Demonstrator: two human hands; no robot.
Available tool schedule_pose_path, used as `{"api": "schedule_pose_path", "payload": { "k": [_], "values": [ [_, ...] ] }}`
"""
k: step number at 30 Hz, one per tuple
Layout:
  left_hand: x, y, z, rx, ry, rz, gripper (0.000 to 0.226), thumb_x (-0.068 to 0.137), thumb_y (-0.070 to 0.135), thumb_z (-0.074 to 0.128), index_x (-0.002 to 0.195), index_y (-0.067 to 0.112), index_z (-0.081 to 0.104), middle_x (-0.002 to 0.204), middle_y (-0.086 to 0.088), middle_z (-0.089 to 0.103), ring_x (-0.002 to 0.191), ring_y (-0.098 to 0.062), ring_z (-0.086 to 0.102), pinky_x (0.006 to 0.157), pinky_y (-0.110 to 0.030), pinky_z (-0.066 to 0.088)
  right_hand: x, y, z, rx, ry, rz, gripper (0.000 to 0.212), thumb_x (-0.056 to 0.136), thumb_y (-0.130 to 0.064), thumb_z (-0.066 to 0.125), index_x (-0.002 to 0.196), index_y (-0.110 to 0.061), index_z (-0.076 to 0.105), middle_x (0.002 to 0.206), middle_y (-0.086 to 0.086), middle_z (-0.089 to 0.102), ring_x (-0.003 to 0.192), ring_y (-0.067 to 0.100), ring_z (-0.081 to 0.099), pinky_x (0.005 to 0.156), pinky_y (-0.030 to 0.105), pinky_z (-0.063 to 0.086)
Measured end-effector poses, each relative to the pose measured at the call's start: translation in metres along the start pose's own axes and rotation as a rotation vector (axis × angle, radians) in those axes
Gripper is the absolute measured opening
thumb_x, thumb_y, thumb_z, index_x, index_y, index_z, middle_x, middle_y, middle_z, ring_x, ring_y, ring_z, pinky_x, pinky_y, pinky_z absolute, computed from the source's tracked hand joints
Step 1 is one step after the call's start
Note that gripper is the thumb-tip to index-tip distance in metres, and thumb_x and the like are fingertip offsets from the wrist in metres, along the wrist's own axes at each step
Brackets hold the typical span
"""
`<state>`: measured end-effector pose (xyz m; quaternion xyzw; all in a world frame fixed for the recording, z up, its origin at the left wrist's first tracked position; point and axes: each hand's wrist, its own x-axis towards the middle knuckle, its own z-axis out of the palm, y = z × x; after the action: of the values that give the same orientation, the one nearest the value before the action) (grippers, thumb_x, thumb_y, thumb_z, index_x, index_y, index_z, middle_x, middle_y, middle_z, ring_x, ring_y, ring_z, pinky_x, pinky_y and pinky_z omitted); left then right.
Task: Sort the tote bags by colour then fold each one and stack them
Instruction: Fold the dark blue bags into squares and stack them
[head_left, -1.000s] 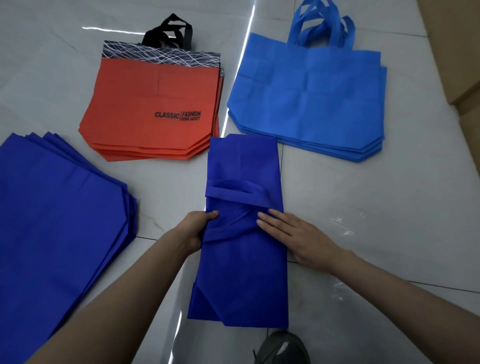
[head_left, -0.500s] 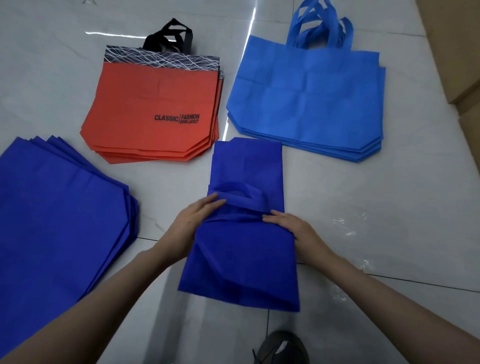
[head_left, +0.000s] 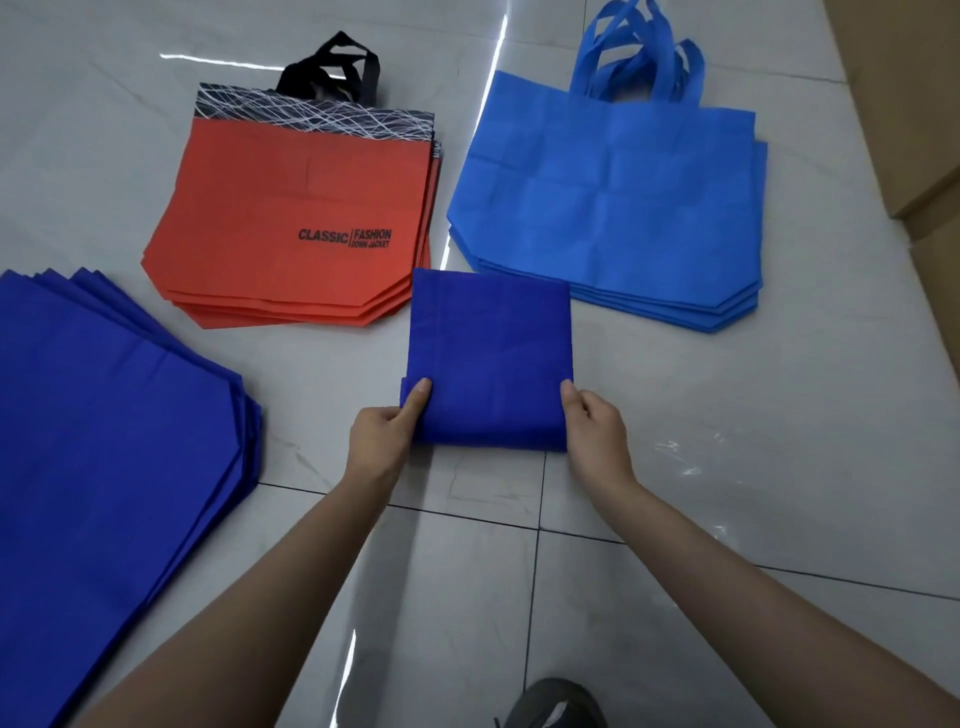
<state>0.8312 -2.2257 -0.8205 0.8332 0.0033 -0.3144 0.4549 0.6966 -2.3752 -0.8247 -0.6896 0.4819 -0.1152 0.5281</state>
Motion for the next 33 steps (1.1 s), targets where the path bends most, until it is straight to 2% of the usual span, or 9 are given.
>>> {"api": "schedule_pose_path", "payload": {
  "k": [3, 8, 11, 13, 15, 18, 21, 28, 33],
  "values": [
    [0.002, 0.004, 0.007, 0.301, 0.239, -0.105, 0.066, 0.080, 0.067, 0.052, 0.048, 0.012, 0.038, 0.057, -0.004, 0.046, 0.062, -0.023, 0.045, 0.068, -0.035, 0.034, 0.013, -0.006, 0.012, -0.226, 0.120, 0.123, 0.050, 0.098, -0.042, 0.042, 0.057, -0.014, 0.037, 0.055, 0.000, 0.041, 0.053, 0.018, 0.039, 0.053, 0.030, 0.029],
    [-0.005, 0.002, 0.016, 0.571, 0.518, 0.127, 0.054, 0.084, 0.057, 0.055, 0.102, 0.006, 0.056, 0.117, -0.013, 0.046, 0.109, -0.031, 0.047, 0.089, -0.044, 0.035, 0.025, -0.004, 0.023, -0.412, 0.164, 0.215, 0.050, 0.098, -0.042, 0.042, 0.055, -0.017, 0.038, 0.055, -0.001, 0.039, 0.052, 0.018, 0.038, 0.046, 0.026, 0.023],
    [0.000, 0.001, 0.019, 0.730, 0.264, 0.659, 0.047, 0.095, 0.045, 0.039, 0.132, 0.016, 0.046, 0.148, -0.008, 0.032, 0.135, -0.026, 0.030, 0.107, -0.045, 0.025, 0.024, -0.010, 0.022, -0.444, 0.172, 0.245, 0.046, 0.099, -0.041, 0.040, 0.062, -0.016, 0.045, 0.060, 0.000, 0.047, 0.057, 0.020, 0.046, 0.051, 0.027, 0.032],
    [0.011, 0.001, 0.024, 0.919, 0.020, 0.714, 0.057, 0.097, 0.049, 0.015, 0.147, 0.025, 0.024, 0.158, 0.001, 0.010, 0.145, -0.022, 0.006, 0.115, -0.043, 0.008, 0.018, -0.013, 0.024, -0.532, 0.218, 0.174, 0.029, 0.099, -0.035, 0.042, 0.087, -0.013, 0.055, 0.081, 0.006, 0.061, 0.073, 0.025, 0.058, 0.064, 0.033, 0.044],
    [0.021, -0.005, 0.027, 0.988, -0.100, 0.636, 0.060, 0.095, 0.051, 0.003, 0.150, 0.029, 0.009, 0.158, 0.005, -0.002, 0.145, -0.021, -0.005, 0.115, -0.039, 0.001, 0.011, -0.011, 0.027, -0.756, 0.339, -0.213, 0.032, 0.091, -0.026, 0.052, 0.119, -0.010, 0.050, 0.117, 0.012, 0.059, 0.104, 0.030, 0.057, 0.084, 0.041, 0.046],
    [0.028, -0.018, 0.030, 0.965, -0.068, 0.684, 0.071, 0.087, 0.051, -0.005, 0.150, 0.021, 0.009, 0.158, 0.002, 0.003, 0.146, -0.023, 0.001, 0.115, -0.040, 0.007, 0.013, -0.001, 0.041, -0.918, 0.121, -0.820, 0.050, 0.092, -0.028, 0.043, 0.139, -0.011, 0.042, 0.146, 0.010, 0.042, 0.133, 0.026, 0.040, 0.106, 0.043, 0.034],
    [0.030, -0.027, 0.033, 0.928, -0.002, 0.737, 0.062, 0.095, 0.042, 0.010, 0.147, 0.010, 0.021, 0.155, -0.005, 0.017, 0.143, -0.023, 0.006, 0.113, -0.043, 0.016, 0.020, 0.006, 0.054, -1.001, -0.185, -0.743, 0.053, 0.095, -0.038, 0.027, 0.142, -0.016, 0.042, 0.149, 0.001, 0.039, 0.136, 0.019, 0.038, 0.106, 0.047, 0.039],
    [0.028, -0.024, 0.034, 0.960, 0.000, 0.671, 0.067, 0.091, 0.049, 0.000, 0.150, 0.017, 0.004, 0.153, 0.007, -0.008, 0.142, -0.015, -0.010, 0.112, -0.033, -0.004, 0.025, 0.030, 0.011, -1.101, -0.175, -0.468, 0.065, 0.088, -0.052, -0.004, 0.147, -0.025, -0.009, 0.155, -0.009, -0.015, 0.142, 0.008, -0.016, 0.116, 0.040, -0.006],
    [0.031, -0.023, 0.027, 1.003, -0.059, 0.687, 0.070, 0.086, 0.053, -0.007, 0.148, 0.019, -0.003, 0.150, 0.008, -0.014, 0.144, -0.020, -0.008, 0.114, -0.035, -0.002, 0.034, 0.005, -0.004, -1.088, 0.027, -0.733, 0.061, 0.095, -0.044, 0.026, 0.148, -0.014, 0.023, 0.156, 0.011, 0.020, 0.143, 0.027, 0.016, 0.114, 0.045, 0.005]
  ]
}}
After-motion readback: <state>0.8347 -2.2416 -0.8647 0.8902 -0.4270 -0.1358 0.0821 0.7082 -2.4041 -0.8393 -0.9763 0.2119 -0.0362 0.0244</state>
